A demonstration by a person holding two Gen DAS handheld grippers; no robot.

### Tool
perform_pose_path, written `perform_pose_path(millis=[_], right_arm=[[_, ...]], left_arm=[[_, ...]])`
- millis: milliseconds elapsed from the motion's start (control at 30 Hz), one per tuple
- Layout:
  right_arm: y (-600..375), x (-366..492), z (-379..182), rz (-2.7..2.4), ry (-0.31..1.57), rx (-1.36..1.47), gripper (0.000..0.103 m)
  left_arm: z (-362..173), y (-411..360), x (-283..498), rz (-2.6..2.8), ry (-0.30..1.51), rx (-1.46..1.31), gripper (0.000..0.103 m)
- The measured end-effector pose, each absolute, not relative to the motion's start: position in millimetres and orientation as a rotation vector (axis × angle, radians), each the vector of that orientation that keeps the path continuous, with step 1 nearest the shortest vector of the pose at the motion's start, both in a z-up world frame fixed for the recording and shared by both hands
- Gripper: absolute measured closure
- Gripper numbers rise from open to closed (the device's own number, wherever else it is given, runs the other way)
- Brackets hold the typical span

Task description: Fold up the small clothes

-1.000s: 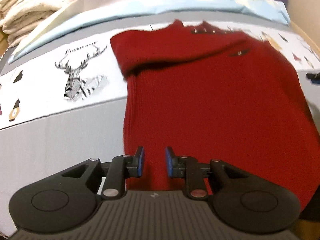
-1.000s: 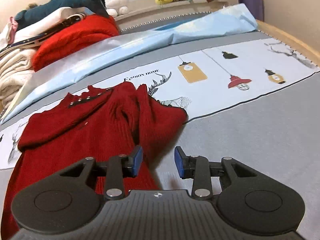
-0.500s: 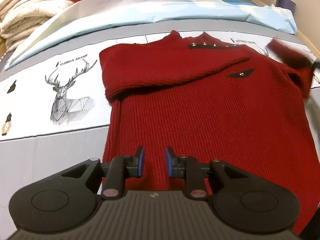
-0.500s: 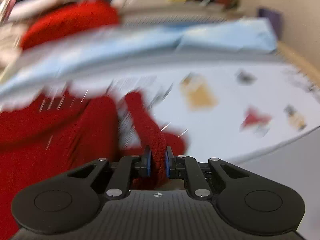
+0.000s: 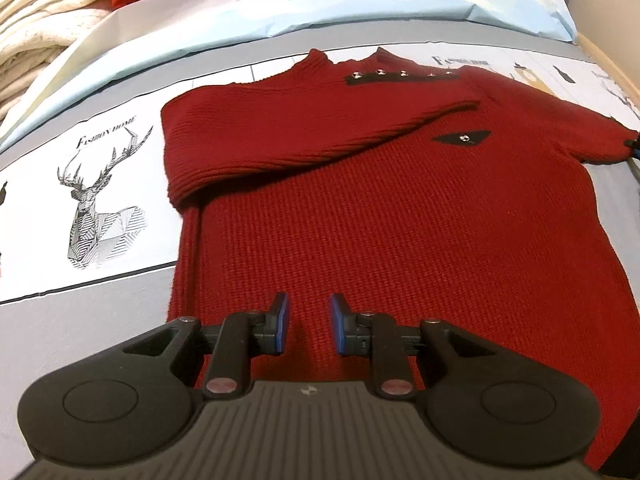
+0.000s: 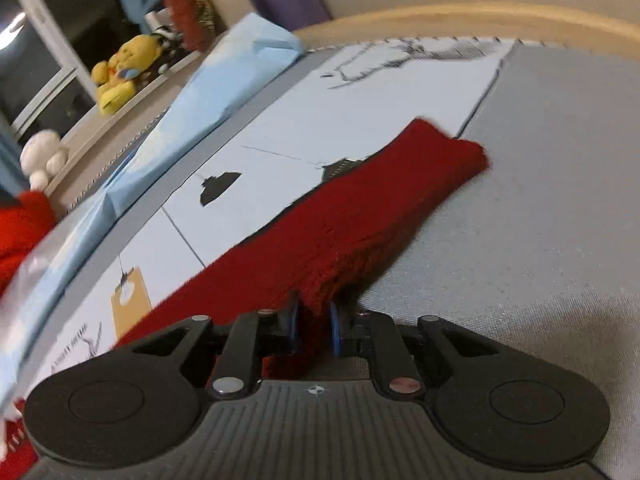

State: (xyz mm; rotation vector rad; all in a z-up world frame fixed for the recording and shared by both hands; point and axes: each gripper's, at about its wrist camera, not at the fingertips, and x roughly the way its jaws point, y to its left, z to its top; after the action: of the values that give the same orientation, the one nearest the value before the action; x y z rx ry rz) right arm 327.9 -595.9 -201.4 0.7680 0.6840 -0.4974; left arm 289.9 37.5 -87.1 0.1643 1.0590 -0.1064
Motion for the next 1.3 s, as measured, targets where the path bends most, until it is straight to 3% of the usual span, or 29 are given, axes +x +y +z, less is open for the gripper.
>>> perform_pose_path(millis=[167, 200, 233, 333, 567, 700, 800, 1000, 1067, 1100, 1300], right_arm=[[-603.8, 323.1, -205.0, -0.559, 0.703, 0.797, 0.090], [-598.5, 327.4, -198.1, -0.583, 0.731, 0.748, 0.089], [-594.0, 328.1, -189.7, -0.612, 0.741, 0.715, 0.081], [-575.8, 334.8, -155.9, -0.758, 0.773, 0.554, 0.074], [-468.4, 329.2, -30.2, -0.421, 0.651, 0.493, 0.073], [-385.4, 309.6, 8.4, -0.088, 0.618, 0.570, 0.048], [-336.6, 302.8, -14.1, 0.093, 0.671, 0.561, 0.046], [-291.0, 332.9, -140.0, 0.094, 1.082, 0.396, 0.051], [-301.0, 326.9, -160.5, 0.024, 1.131, 0.418, 0.069], [-305.1, 329.0, -156.9, 0.026, 1.140, 0.443, 0.071], [-327.8, 333.6, -126.9, -0.011, 1.124, 0.538, 0.057]], left_arm=[[-82.6, 38.0, 291.3, -0.098, 1.034, 0.129, 0.079], [-79.3, 37.9, 291.5, -0.095, 1.023, 0.115, 0.079], [-76.1, 39.6, 291.7, -0.090, 1.008, 0.101, 0.079], [-63.8, 47.6, 293.0, -0.061, 0.951, 0.048, 0.079], [-36.9, 65.2, 293.0, 0.019, 0.815, -0.069, 0.079], [-29.2, 70.1, 290.6, 0.049, 0.768, -0.112, 0.079], [-33.3, 70.8, 288.5, 0.048, 0.789, -0.134, 0.079], [-34.1, 52.9, 292.5, -0.061, 0.791, -0.095, 0.079], [-34.9, 41.5, 306.8, -0.097, 0.797, -0.074, 0.079], [-36.3, 32.3, 317.4, -0.113, 0.794, -0.050, 0.079], [-83.1, -42.4, 399.3, -0.236, 0.812, 0.088, 0.075]])
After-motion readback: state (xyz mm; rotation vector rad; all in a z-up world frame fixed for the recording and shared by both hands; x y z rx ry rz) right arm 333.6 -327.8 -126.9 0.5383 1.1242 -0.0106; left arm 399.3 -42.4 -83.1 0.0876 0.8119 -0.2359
